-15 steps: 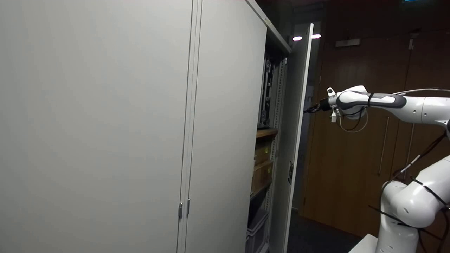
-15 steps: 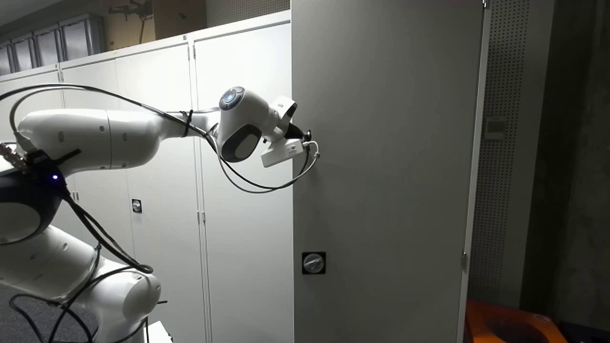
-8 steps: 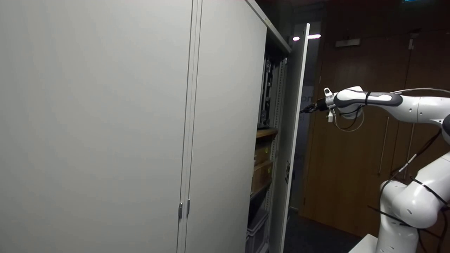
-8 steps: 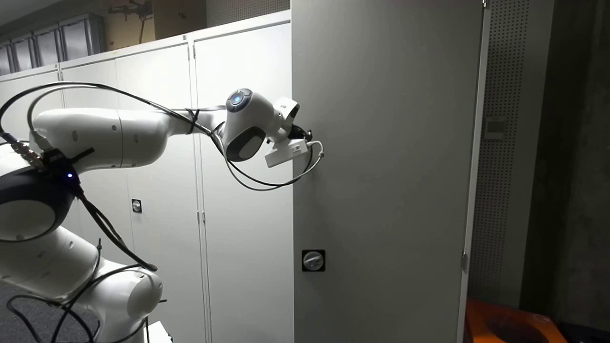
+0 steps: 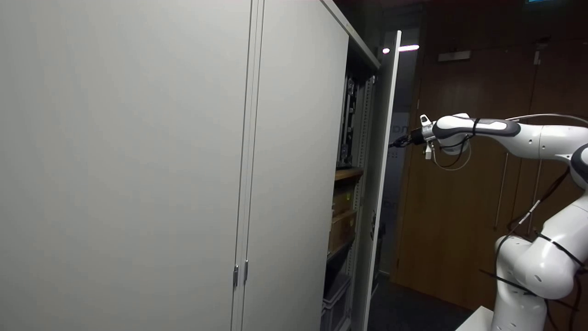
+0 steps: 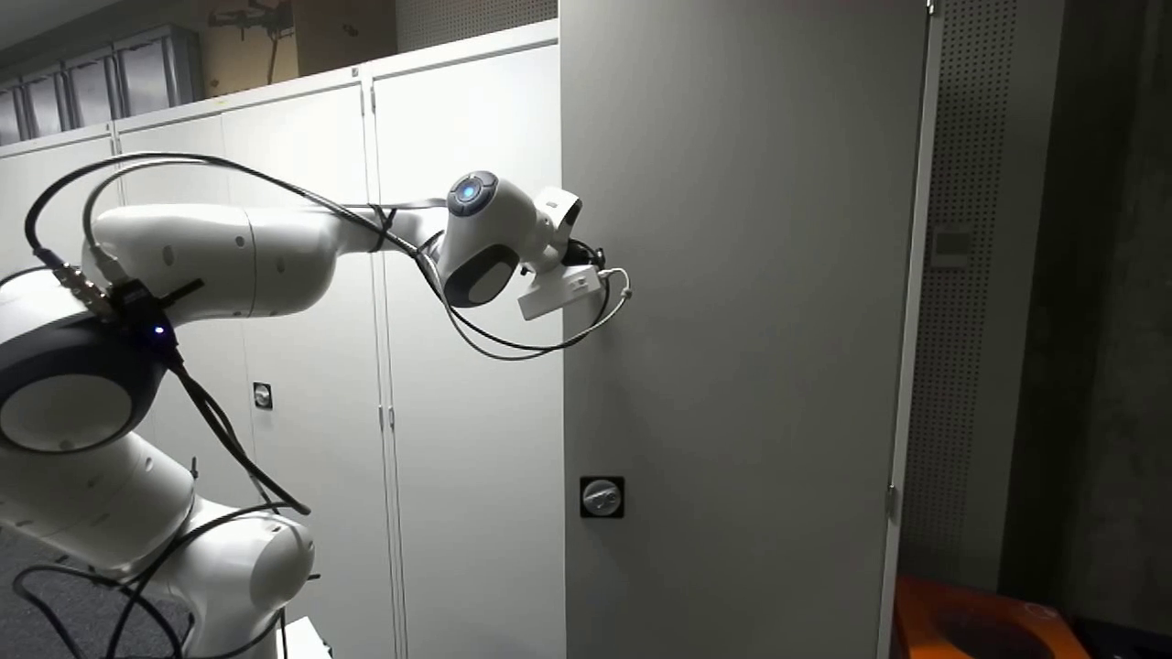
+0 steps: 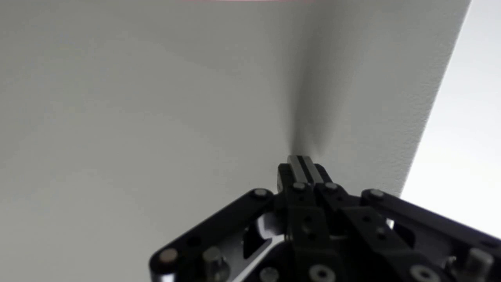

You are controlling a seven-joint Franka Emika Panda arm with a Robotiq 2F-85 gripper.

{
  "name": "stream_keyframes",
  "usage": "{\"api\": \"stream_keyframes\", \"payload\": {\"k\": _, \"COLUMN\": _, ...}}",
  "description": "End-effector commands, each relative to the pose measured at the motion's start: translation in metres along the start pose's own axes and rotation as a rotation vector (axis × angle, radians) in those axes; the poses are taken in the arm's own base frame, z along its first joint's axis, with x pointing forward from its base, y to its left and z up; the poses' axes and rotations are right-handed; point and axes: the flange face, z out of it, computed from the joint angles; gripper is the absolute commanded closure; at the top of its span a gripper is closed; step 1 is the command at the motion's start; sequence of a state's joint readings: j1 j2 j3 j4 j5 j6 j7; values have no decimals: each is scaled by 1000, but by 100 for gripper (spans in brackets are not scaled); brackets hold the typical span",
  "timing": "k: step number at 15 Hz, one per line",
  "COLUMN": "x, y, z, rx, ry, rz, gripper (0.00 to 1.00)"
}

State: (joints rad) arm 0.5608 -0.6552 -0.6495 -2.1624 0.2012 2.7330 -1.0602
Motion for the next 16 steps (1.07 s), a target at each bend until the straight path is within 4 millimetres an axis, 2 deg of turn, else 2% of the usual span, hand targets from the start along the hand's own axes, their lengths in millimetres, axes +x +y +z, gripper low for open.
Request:
{"api": "stream_keyframes", "payload": {"k": 1, "x": 16, "y": 8, "z": 14, "rx": -4, "ry": 25, "rz": -27, "gripper": 100}}
{"api": "stream_keyframes", "payload": {"k": 16, "x": 33, "y": 19, "z": 59, "rx": 66, "ry": 76, "rz": -34, "gripper": 100}}
